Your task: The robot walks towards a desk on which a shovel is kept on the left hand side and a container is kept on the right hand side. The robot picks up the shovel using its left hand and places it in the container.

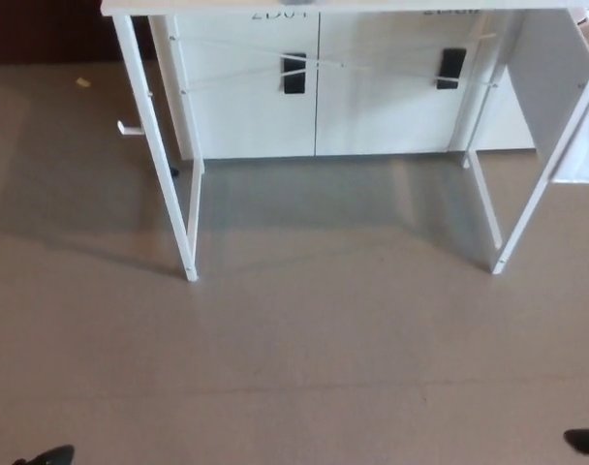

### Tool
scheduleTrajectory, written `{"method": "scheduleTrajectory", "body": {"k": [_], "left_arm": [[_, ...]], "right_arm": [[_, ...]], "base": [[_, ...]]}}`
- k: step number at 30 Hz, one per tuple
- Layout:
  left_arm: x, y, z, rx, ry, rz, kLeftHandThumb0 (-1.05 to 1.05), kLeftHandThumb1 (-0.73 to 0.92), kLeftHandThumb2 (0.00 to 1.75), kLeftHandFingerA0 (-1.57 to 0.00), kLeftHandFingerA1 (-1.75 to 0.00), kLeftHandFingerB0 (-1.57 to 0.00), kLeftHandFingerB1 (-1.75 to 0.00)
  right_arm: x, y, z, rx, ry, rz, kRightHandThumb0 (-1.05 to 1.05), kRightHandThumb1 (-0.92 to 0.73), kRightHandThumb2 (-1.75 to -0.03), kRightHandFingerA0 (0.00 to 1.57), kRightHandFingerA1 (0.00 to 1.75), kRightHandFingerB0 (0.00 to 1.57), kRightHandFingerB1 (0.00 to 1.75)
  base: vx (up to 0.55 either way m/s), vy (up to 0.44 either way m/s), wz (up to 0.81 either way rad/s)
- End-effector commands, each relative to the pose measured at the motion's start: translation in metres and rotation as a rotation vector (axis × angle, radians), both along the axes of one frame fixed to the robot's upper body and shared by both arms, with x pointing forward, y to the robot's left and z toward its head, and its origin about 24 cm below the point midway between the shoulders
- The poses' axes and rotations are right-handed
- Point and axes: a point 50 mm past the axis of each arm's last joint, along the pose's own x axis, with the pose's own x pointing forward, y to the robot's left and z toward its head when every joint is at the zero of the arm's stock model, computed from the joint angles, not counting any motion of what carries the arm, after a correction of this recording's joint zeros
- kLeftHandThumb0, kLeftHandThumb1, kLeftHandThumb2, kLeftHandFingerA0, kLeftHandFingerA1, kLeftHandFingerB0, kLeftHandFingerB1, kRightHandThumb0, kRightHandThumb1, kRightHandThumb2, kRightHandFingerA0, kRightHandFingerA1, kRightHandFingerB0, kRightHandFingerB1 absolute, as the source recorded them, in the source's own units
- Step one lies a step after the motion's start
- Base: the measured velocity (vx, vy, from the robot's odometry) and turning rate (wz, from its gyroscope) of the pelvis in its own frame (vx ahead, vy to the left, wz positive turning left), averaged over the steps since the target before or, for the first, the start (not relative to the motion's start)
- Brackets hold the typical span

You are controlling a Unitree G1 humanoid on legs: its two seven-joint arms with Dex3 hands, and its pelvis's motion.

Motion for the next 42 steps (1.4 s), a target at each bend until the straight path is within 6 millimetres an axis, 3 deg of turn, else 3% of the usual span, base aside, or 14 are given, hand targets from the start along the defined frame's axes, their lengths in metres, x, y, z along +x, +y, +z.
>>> {"method": "scheduleTrajectory", "body": {"k": [1,16,31,42], "left_arm": [[0.0000,0.0034,0.0037,0.032,-0.026,-0.020,-0.16,0.49,0.91,-0.29,-0.55,-0.15,-0.48],[-0.0012,0.0029,0.0036,0.023,-0.015,-0.017,-0.16,0.49,0.91,-0.28,-0.55,-0.14,-0.48],[0.0002,0.0028,0.0027,0.017,-0.017,-0.015,-0.16,0.48,0.91,-0.27,-0.54,-0.16,-0.48],[-0.0023,0.0028,0.0011,0.019,-0.007,-0.013,-0.16,0.48,0.90,-0.29,-0.55,-0.16,-0.49]], "right_arm": [[-0.0014,-0.0021,0.0008,-0.004,0.003,-0.001,-0.26,-0.60,-0.57,0.59,0.56,0.37,0.45],[-0.0005,-0.0014,0.0009,-0.017,0.005,0.017,-0.26,-0.59,-0.57,0.62,0.57,0.41,0.47],[-0.0007,0.0000,0.0021,-0.019,0.010,0.034,-0.25,-0.60,-0.57,0.61,0.56,0.42,0.47],[-0.0011,0.0002,0.0001,-0.014,0.010,0.044,-0.26,-0.59,-0.56,0.61,0.58,0.42,0.48]], "base": [[0.18,-0.123,-0.01],[0.19,0.072,-0.02],[0.20,-0.170,0.11],[0.22,0.035,-0.10]]}}
